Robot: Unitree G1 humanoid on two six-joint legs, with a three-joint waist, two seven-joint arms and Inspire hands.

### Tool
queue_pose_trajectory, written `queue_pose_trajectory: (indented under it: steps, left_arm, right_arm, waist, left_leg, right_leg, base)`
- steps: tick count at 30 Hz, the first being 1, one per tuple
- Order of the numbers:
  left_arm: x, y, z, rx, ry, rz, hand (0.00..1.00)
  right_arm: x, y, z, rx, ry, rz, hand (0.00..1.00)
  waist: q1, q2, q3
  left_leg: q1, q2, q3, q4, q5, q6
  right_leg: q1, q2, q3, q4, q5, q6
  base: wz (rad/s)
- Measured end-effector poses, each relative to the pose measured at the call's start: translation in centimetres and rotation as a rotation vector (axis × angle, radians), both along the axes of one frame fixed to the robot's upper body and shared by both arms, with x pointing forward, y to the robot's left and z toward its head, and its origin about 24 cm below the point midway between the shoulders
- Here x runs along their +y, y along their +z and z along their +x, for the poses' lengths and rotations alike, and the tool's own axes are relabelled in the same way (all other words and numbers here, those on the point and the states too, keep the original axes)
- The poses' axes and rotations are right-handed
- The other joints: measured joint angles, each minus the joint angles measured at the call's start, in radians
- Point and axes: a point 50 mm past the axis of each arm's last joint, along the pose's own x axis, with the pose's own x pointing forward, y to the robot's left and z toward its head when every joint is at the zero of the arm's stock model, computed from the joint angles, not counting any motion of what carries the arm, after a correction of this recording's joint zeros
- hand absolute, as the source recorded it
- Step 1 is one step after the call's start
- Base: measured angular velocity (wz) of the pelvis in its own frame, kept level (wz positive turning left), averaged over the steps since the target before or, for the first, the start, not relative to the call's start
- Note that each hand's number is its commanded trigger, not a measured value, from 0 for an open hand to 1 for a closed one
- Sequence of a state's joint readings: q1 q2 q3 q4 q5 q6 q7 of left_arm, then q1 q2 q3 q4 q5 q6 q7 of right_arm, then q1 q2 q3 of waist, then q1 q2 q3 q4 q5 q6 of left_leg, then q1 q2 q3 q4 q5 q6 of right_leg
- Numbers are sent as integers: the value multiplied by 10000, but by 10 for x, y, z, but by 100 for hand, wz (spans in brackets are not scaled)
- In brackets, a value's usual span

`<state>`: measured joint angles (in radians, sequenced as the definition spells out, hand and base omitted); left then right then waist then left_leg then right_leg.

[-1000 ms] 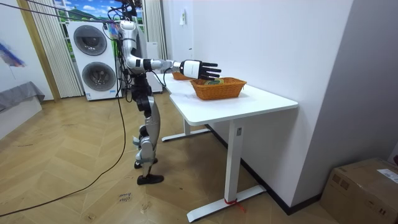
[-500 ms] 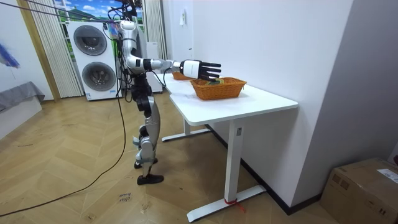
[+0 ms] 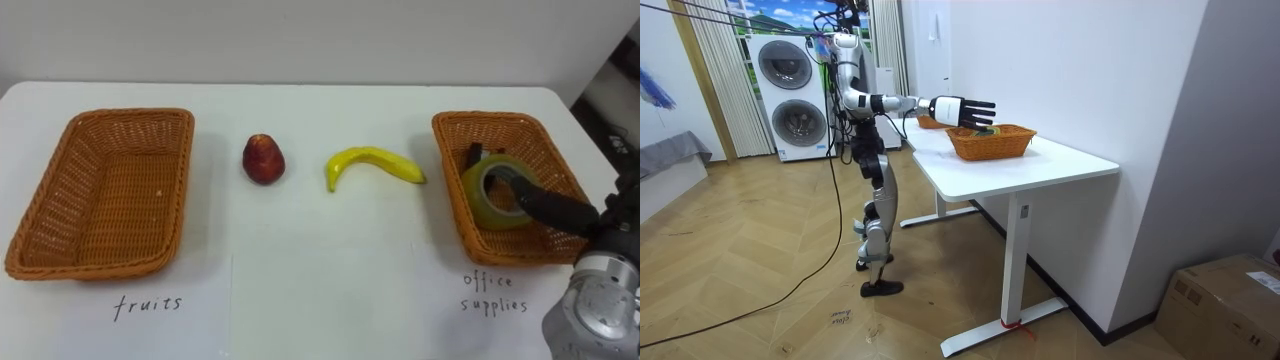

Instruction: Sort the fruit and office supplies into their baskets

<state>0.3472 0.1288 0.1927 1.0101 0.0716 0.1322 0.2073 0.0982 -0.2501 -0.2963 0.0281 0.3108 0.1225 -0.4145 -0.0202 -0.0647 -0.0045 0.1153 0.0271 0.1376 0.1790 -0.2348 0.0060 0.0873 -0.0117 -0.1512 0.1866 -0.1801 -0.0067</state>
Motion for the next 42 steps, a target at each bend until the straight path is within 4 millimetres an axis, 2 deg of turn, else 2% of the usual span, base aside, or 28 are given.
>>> queue_pose_trajectory:
  steps: [5, 8, 13, 17, 19, 21, 23, 26, 32, 35, 38, 42]
  left_arm:
    - [-1, 0, -1, 40, -18, -34, 0]
    - [-2, -1, -5, 187, 15, -80, 0]
    - [-1, -1, -5, 186, -17, -78, 0]
    - [-1, -1, -5, 142, -37, -84, 0]
    - [1, 0, -4, 39, 85, -152, 0]
    - [4, 0, -2, -46, 140, -88, 0]
    - [6, 1, -3, -65, 222, -18, 0]
    - [4, 0, -4, 4, 237, -79, 0]
    - [12, 2, -4, 37, 159, -25, 0]
    - [12, 2, -5, 152, -17, -26, 0]
    - [12, 2, -8, 346, -53, -53, 0]
    - [13, 3, -8, 404, -39, -38, 0]
  right_arm:
    - [1, 4, 1, -163, 45, -56, 0]
    - [3, 13, 3, -564, 176, -189, 0]
    - [11, 46, 13, -1936, 611, -599, 0]
    - [14, 69, 21, -2832, 905, -1015, 0]
    - [17, 92, 28, -3648, 1273, -1444, 0]
    - [19, 106, 31, -4064, 1513, -1760, 0]
    - [21, 114, 32, -4319, 1821, -1989, 0]
    - [24, 117, 32, -4412, 2213, -2051, 0]
    - [42, 127, 46, -4783, 3348, -2147, 0]
    - [48, 126, 48, -4497, 3781, -2744, 0]
    - [48, 112, 57, -3745, 4319, -2606, 0]
    - [49, 97, 63, -2856, 4789, -2422, 0]
  waist:
    - [15, 2, -1]
    - [16, -34, 28]
    - [8, -81, 41]
    - [12, -207, 33]
    - [-13, -249, 22]
    - [9, -334, 13]
    - [26, -465, 36]
    - [191, -561, -3]
    - [442, -556, 8]
    - [710, -554, 35]
    - [1012, -665, 84]
    - [1134, -827, 76]
  left_leg:
    - [5, -2, 2, 3, 0, 0]
    - [2, -6, -2, 7, 0, 0]
    - [3, -12, -28, 13, 0, 0]
    - [-37, -13, -35, 17, 0, 0]
    - [-72, -13, -35, 19, 0, 0]
    - [-79, -13, -62, 7, 0, 0]
    - [-89, -11, -109, 1, 0, -1]
    - [-94, -21, -118, 4, 0, 1]
    - [-127, -7, -259, 40, -1, 2]
    - [-179, -10, -321, 66, -1, 1]
    - [-214, -21, -349, 45, -1, 1]
    - [-328, -26, -442, 91, -1, 1]
  right_leg:
    - [5, 2, -14, 4, 0, 0]
    - [6, -2, -20, 2, 0, 0]
    - [-10, -7, -20, 4, -4, 3]
    - [-27, -10, -45, 15, -7, 5]
    - [-44, -10, -49, 2, -8, 6]
    - [-44, -10, -72, 0, -14, 7]
    - [-31, -11, -135, -6, -19, 11]
    - [-21, -28, -163, 25, -17, 14]
    - [14, -44, -419, 23, -17, 15]
    - [1, -51, -466, 27, -17, 14]
    - [-2, -55, -471, 26, -16, 14]
    - [-34, -61, -538, 16, -16, 14]
  base:
    - [0]
    - [0]
    - [0]
    - [0]
    - [0]
    - [2]
    - [7]
    - [2]
    - [7]
    - [6]
    - [2]
    - [6]
